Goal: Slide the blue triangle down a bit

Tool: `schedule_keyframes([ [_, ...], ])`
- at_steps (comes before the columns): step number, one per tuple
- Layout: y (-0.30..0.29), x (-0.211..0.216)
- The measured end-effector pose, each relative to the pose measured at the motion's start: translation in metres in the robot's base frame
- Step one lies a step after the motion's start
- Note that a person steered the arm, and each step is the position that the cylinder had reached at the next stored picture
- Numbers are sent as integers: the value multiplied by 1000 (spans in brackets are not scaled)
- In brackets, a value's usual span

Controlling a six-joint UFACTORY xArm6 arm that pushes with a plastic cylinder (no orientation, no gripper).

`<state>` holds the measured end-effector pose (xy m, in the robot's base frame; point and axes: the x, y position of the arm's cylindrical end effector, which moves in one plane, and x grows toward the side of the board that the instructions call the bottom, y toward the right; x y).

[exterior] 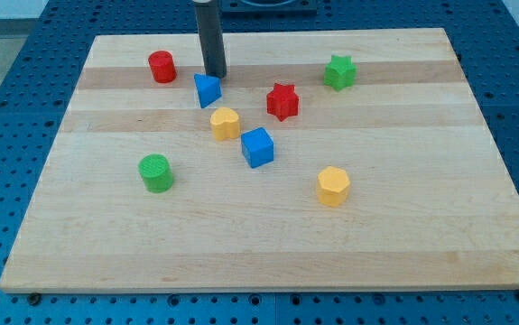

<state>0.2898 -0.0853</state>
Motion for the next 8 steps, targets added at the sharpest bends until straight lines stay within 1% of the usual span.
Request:
schedule_keyframes([
  [2,11,2],
  [5,10,13],
  [7,-16,13],
  [8,-17,12],
])
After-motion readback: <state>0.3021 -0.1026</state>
